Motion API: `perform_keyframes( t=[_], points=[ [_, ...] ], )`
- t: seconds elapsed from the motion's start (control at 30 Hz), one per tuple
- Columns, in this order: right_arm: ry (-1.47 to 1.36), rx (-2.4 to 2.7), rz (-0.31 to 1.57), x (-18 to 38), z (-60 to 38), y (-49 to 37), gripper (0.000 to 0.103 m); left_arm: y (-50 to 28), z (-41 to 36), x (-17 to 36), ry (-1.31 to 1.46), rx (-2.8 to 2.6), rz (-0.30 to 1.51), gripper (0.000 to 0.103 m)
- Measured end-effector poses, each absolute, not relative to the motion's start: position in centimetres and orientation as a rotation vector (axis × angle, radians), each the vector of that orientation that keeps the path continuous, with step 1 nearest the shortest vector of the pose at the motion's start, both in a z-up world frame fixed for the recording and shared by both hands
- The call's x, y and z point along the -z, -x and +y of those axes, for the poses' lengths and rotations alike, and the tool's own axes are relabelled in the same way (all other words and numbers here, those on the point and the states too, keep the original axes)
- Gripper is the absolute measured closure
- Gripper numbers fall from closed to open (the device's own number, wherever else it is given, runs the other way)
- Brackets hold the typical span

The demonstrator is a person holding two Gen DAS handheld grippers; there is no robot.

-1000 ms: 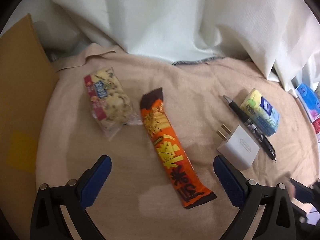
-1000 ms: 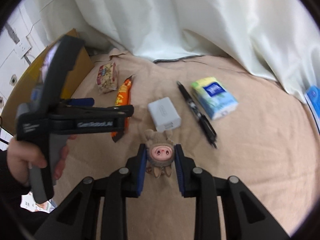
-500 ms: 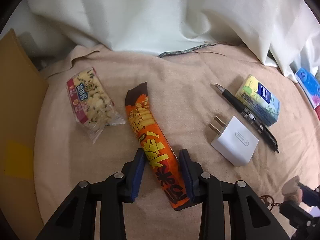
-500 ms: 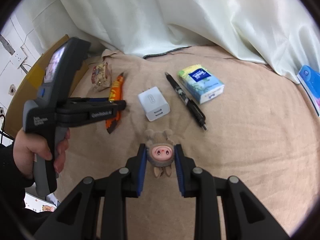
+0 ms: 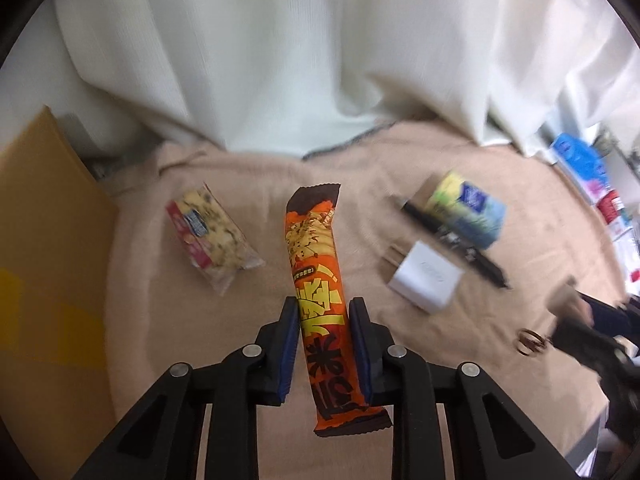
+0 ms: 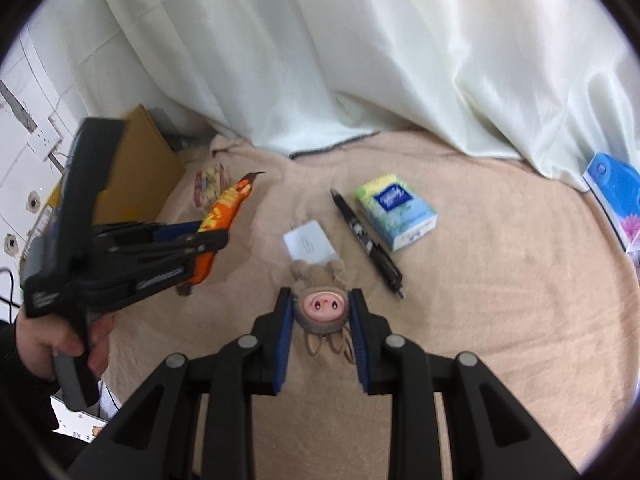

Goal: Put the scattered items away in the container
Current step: 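Grasp the orange snack bar with the left tool while the right tool grasps the pig keychain, then carry the snack bar and pig keychain over the cardboard box with both tools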

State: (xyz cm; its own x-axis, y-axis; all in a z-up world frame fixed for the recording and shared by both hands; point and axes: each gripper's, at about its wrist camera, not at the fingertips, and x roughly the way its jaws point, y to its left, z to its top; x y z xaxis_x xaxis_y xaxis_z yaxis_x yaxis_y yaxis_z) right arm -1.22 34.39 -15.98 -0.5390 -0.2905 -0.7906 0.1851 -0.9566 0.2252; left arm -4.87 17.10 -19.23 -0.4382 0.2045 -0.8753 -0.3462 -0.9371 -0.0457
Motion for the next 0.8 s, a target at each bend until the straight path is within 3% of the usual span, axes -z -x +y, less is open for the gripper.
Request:
perform_keyframes(
  t=[0.33,0.8],
  points=[
    [-1.242,2.510,-0.159,13.1,33.0,2.0,0.072,1.6,12.4,13.1,1.369,-2.516,0.098,0.077],
    [-0.977,2.362,0.042,6.2,23.4,6.0,0.072,1.5,2.2,4.5,1.284,-2.788,-0.020,0.077]
  ],
)
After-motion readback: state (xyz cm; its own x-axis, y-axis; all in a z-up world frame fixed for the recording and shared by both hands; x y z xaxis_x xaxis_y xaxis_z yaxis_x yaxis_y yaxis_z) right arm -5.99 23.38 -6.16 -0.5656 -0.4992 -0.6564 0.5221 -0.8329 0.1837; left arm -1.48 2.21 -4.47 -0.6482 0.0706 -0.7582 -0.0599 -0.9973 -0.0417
